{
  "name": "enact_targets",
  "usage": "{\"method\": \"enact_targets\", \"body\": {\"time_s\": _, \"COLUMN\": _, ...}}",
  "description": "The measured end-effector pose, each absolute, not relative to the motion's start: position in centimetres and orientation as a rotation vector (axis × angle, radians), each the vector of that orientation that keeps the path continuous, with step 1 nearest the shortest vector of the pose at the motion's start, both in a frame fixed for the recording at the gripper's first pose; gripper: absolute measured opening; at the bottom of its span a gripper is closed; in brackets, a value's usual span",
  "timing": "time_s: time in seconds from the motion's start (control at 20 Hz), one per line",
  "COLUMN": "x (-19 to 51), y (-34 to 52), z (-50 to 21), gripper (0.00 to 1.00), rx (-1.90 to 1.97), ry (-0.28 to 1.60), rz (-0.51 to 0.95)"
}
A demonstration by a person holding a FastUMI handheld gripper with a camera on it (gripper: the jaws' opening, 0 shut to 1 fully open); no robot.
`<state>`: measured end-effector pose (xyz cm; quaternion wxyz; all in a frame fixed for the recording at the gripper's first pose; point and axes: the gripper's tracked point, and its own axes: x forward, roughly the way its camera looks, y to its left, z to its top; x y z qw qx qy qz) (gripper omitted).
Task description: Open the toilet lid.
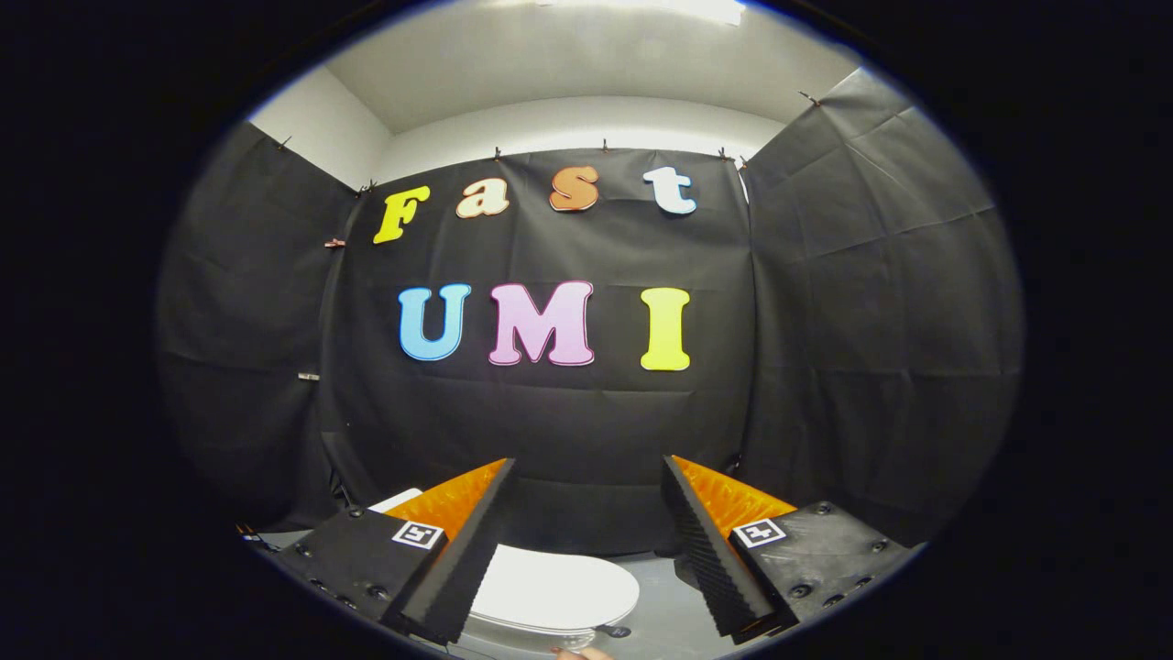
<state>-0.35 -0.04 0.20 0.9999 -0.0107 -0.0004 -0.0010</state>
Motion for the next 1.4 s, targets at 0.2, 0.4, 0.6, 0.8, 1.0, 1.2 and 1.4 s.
{"method": "enact_targets", "body": {"time_s": 0.2, "x": -0.49, "y": 0.08, "z": 0.16, "gripper": 0.99, "rx": -0.026, "ry": 0.0, "rz": -0.004}}
{"method": "enact_targets", "body": {"time_s": 0.4, "x": -0.48, "y": 0.08, "z": 0.19, "gripper": 0.99, "rx": -0.021, "ry": 0.002, "rz": -0.004}}
{"method": "enact_targets", "body": {"time_s": 0.6, "x": -0.58, "y": -0.18, "z": 0.39, "gripper": 0.99, "rx": -0.016, "ry": -0.002, "rz": -0.012}}
{"method": "enact_targets", "body": {"time_s": 0.8, "x": -0.65, "y": -0.19, "z": 0.33, "gripper": 0.99, "rx": -0.019, "ry": 0.001, "rz": -0.017}}
{"method": "enact_targets", "body": {"time_s": 1.0, "x": -0.62, "y": -0.35, "z": 0.36, "gripper": 0.99, "rx": -0.007, "ry": 0.003, "rz": -0.027}}
{"method": "enact_targets", "body": {"time_s": 1.2, "x": -0.4, "y": -0.36, "z": 0.5, "gripper": 0.99, "rx": 0.007, "ry": 0.002, "rz": -0.043}}
{"method": "enact_targets", "body": {"time_s": 1.4, "x": -0.01, "y": -0.17, "z": 0.06, "gripper": 0.99, "rx": 0.018, "ry": 0.017, "rz": -0.052}}
